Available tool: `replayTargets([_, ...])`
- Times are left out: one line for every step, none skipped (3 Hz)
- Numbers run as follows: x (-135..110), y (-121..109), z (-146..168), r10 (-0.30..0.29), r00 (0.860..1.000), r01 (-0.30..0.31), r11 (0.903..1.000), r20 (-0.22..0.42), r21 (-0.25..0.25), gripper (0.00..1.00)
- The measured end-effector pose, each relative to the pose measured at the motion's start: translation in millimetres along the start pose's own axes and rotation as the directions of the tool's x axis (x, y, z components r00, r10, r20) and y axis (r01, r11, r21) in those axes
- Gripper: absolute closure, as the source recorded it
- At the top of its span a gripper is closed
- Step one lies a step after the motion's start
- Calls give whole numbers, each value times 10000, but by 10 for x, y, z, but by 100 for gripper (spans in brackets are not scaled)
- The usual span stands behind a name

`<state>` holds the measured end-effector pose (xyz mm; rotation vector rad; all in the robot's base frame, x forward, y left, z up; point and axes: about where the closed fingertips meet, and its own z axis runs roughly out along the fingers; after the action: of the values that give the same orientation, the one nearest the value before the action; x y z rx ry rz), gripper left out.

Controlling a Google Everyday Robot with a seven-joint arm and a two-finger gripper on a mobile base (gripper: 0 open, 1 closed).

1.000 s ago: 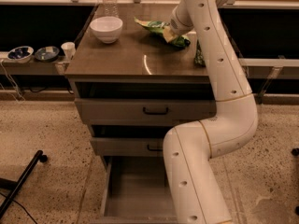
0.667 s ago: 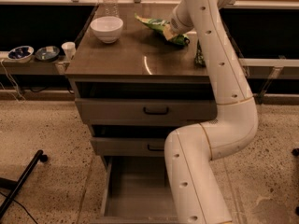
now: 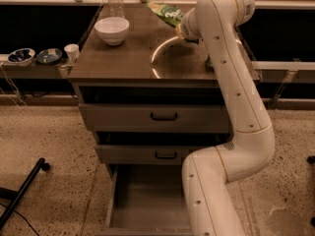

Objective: Place green rice chip bag into bottom drawer

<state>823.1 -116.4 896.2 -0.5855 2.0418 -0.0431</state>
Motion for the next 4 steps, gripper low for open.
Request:
replayTargets([-170,128,-268,-485,9954,473,9987,823,170,100])
replayTargets([-289,278,-561,-1271,9782,1327,9909,1643,-236,100])
replayTargets([-143,412,-711,-1631,9740,1784,9799,1574,-887,100])
replayTargets([100,496,-899,-2562,9581,2725,9531,1278,-1319,100])
